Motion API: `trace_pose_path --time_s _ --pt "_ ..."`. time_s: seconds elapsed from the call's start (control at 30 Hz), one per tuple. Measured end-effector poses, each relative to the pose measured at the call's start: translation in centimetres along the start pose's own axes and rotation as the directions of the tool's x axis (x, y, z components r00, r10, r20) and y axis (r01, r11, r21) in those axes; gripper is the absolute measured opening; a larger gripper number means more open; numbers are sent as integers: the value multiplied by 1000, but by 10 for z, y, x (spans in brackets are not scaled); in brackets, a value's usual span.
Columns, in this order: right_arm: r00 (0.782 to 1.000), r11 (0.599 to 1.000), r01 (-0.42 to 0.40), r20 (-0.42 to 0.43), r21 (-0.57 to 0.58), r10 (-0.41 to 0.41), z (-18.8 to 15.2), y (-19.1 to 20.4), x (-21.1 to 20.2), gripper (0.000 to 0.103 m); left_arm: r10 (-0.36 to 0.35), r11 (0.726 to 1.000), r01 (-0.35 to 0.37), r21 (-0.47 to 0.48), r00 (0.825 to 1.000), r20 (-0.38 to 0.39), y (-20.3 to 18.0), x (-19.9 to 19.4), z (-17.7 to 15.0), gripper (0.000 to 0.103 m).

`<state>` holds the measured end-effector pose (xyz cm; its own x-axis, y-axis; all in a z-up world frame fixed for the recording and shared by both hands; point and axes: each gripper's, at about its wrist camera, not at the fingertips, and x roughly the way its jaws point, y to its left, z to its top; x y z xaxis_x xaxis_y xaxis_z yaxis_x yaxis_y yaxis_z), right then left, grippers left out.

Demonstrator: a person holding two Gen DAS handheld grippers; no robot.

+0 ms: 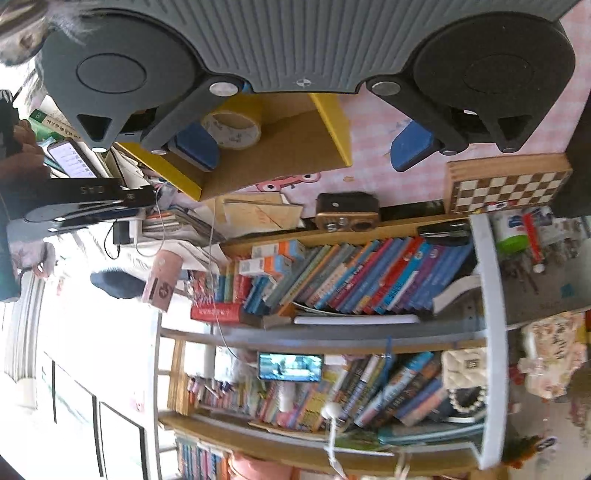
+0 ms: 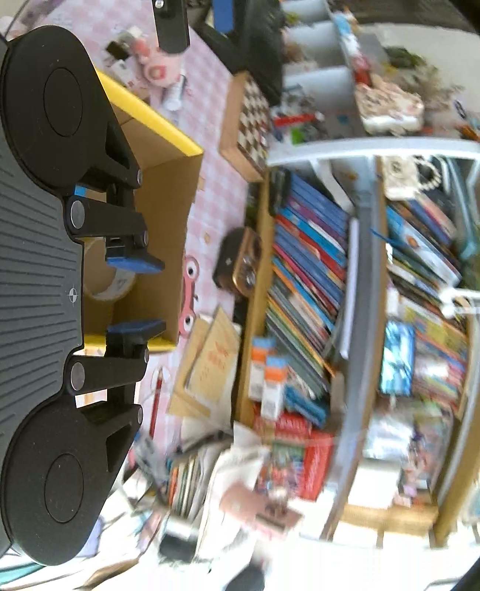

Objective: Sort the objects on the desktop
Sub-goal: 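Lift both tools out of the yellow box and back away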

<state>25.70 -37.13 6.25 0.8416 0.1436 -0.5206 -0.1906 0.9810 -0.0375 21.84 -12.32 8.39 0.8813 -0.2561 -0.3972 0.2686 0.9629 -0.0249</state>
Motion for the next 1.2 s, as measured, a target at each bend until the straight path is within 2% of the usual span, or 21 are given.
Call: trace_pose_path --time_s 0.07,0.2,0.27,0.37,0.63,0.87,1.03,1.2 --pt "999 998 43 23 37 -44 -9 3 -15 44 12 1000 -12 -21 1000 9 8 -13 -5 103" --pt "994 993 96 47 73 -100 -25 14 -39 48 27 998 -26 -54 999 20 24 -35 -16 103" --pt "990 988 124 62 87 -130 -33 22 -50 56 33 998 -32 -54 999 19 30 -46 -23 103" --pt "983 982 155 81 110 -164 -42 36 -65 62 34 998 -34 -51 999 9 38 -61 -34 103" --pt "972 962 204 81 182 -221 -69 74 -95 67 30 997 -31 -73 999 -16 60 -95 -65 103" --pt "970 950 220 56 222 -237 -94 110 -109 73 42 995 -45 -91 998 -40 76 -120 -90 103" --pt "975 952 213 14 221 -221 -112 137 -113 73 36 993 -44 -109 997 -72 85 -133 -109 103" --pt "985 967 174 -27 187 -172 -130 169 -115 73 26 995 -37 -95 993 -119 87 -143 -131 103"
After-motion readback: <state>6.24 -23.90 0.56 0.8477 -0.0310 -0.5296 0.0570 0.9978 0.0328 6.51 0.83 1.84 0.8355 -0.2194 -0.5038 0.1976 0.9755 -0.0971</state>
